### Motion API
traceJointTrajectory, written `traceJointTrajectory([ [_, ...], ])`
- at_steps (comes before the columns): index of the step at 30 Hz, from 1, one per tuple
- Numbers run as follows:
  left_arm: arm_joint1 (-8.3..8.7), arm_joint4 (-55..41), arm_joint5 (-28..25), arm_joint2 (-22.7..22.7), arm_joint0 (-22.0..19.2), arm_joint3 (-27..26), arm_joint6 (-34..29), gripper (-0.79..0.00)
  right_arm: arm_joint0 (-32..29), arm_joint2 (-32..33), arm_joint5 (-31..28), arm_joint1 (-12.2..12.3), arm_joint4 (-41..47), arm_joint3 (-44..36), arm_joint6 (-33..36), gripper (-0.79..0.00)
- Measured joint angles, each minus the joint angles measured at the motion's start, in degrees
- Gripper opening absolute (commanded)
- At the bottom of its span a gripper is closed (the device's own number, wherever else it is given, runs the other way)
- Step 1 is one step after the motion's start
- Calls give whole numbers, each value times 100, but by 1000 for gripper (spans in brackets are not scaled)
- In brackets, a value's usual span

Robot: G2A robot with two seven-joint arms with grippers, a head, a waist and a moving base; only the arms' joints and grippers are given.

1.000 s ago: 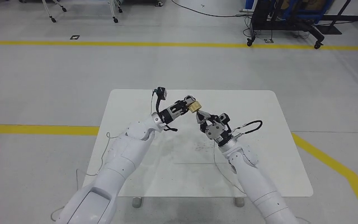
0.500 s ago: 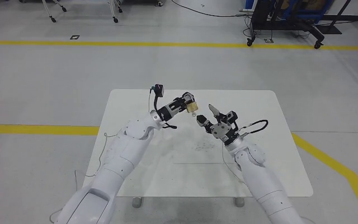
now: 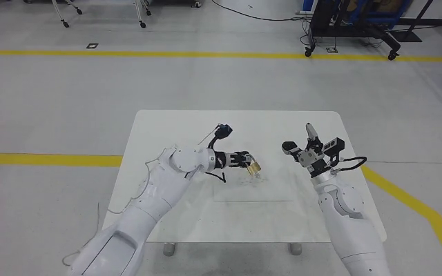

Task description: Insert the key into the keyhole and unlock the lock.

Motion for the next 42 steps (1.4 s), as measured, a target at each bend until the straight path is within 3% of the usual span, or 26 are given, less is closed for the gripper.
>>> traceJointTrajectory([
  [5,-177,318,550,478,-256,411,-289,-785,-1,1,0,0,0,0,-1,0],
  [11,-336,475,664,722,-454,788,-14,-785,0,1,0,0,0,-1,-1,0],
  [12,-350,454,656,718,-471,833,56,-539,0,1,0,0,0,-1,-1,0],
  [13,-363,427,657,709,-484,881,121,-206,0,1,0,0,0,-1,-1,0],
  [14,-380,377,681,693,-498,943,195,0,0,1,0,0,0,-1,-1,0],
  [22,-444,29,765,553,-592,1161,258,0,0,1,0,0,0,-1,-1,0],
  [29,-349,-1279,377,-155,-464,1090,140,0,0,1,0,0,0,-1,-1,0],
  [37,-46,29,19,-494,-433,218,1182,0,-67,164,-454,0,-418,-137,-524,0],
  [42,301,1143,433,-1036,-33,-877,1590,0,-193,660,-1140,13,-31,-341,-811,0],
])
